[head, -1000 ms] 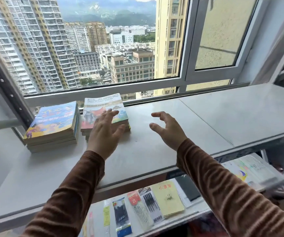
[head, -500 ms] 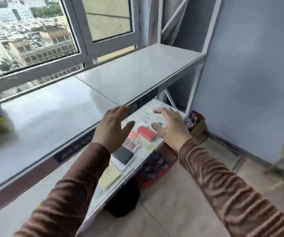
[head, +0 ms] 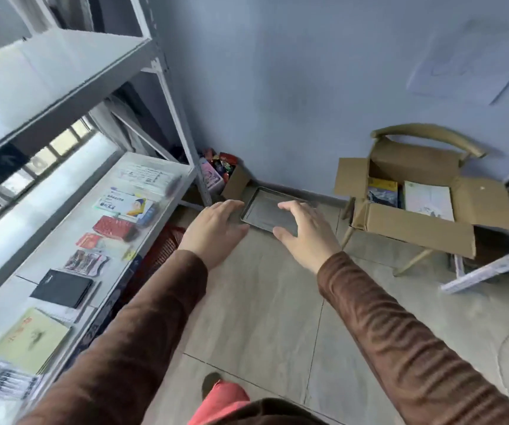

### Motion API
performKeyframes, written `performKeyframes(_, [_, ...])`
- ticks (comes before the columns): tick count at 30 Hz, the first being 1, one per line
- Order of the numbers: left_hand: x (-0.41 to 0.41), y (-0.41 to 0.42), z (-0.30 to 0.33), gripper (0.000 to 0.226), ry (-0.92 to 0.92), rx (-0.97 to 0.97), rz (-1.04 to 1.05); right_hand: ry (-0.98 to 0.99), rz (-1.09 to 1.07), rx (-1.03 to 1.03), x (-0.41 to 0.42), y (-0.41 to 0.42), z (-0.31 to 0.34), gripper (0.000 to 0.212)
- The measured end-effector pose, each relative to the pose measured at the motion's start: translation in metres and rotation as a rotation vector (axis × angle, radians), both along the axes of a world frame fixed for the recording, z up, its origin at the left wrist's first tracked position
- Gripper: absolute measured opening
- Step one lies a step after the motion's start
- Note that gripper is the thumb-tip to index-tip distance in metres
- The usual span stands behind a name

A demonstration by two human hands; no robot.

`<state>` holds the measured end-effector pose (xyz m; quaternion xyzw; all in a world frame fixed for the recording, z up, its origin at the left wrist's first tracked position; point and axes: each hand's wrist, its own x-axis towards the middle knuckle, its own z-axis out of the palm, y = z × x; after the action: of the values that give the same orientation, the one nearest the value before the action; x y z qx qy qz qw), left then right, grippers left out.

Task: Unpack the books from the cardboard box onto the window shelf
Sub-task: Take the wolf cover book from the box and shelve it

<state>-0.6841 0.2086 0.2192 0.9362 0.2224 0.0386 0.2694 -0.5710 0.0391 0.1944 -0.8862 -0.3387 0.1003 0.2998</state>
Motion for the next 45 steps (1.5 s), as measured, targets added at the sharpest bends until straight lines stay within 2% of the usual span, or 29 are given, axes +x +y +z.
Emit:
performKeyframes(6, [0.111,-0.047,-0.041,0.050,0.042,-0.049,-0.135,0.072,-0.130,-0.055,0.087,-0.060,-0.032,0.048])
performKeyframes(15, [0.295,-0.086,-0.101,0.049,0.134,-0.183,-0.233,0.254,-0.299,-0.138,0.246,-0.108,-0.082,0.052])
performKeyframes(24, [0.458,-0.152,-0.140,0.051,0.242,-0.236,-0.354,0.455,-0.487,-0.093,0.385,-0.167,-0.131,0.051])
performKeyframes(28, [0.515,-0.179,-0.171,0.051,0.302,-0.248,-0.314,0.617,-0.534,-0.014,0.448,-0.184,-0.165,0.052])
performKeyframes(36, [0.601,-0.222,-0.249,0.054,0.470,-0.269,-0.150,0.798,-0.457,-0.142,0.545,-0.201,-0.260,0.059])
performKeyframes(42, [0.631,-0.225,-0.309,0.056,0.586,-0.290,-0.064,1.032,-0.677,-0.053,0.582,-0.177,-0.323,0.064])
performKeyframes(45, [0.642,-0.223,-0.337,0.058,0.607,-0.300,-0.041,1.075,-0.792,-0.026,0.590,-0.165,-0.350,0.067])
